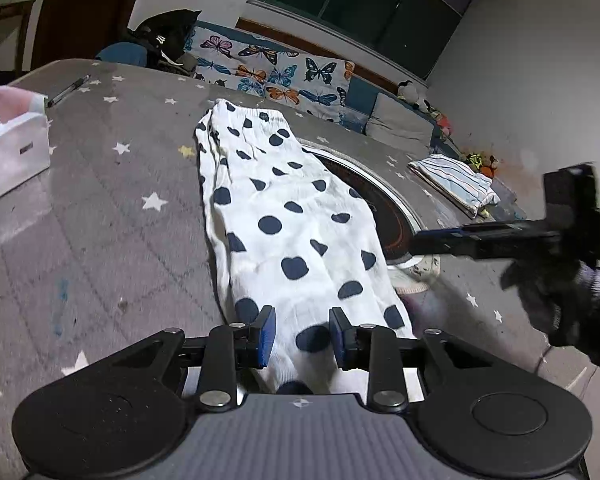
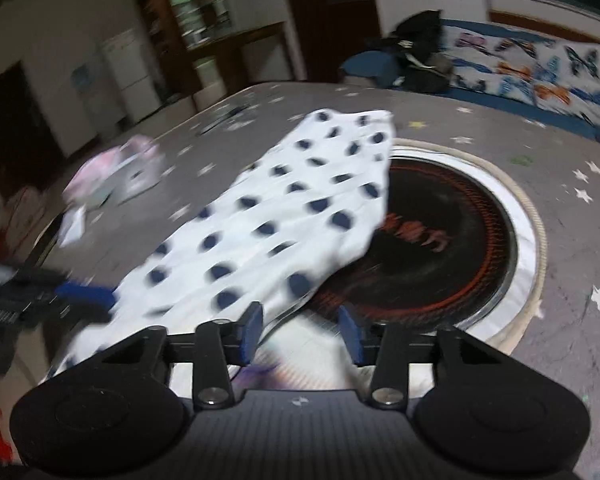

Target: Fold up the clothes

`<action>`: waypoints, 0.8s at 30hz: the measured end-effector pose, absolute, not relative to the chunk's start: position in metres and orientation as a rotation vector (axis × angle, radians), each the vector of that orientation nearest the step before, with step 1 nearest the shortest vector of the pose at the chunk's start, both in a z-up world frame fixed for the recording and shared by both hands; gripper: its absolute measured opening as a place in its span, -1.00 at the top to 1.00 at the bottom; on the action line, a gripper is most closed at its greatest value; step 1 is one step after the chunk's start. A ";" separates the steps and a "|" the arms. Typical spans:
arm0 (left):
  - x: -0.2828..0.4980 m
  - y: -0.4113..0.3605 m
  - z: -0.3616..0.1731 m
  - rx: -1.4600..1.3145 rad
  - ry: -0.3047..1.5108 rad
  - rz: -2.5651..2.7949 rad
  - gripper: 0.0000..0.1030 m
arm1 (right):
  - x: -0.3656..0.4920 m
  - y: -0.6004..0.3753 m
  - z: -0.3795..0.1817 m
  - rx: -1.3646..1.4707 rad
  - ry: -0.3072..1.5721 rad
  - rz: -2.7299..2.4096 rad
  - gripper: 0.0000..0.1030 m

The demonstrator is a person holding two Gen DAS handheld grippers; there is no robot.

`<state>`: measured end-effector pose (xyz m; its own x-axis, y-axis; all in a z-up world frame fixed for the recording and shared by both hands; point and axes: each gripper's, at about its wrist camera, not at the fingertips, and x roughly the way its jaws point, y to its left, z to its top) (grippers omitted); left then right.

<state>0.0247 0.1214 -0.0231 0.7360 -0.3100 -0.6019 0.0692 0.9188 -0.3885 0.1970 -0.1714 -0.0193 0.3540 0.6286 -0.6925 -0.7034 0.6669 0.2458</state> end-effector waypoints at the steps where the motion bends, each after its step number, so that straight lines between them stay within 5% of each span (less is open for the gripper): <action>1: 0.027 0.121 -0.021 -0.351 0.715 -0.211 0.37 | 0.205 -0.172 -0.023 -0.081 0.851 0.852 0.25; 15: 0.090 0.071 0.003 -0.201 0.703 -0.334 0.24 | 0.261 -0.162 -0.056 0.080 0.862 0.832 0.36; 24: 0.124 0.058 -0.014 -0.201 0.751 -0.351 0.24 | 0.261 -0.160 -0.038 0.037 0.812 0.793 0.96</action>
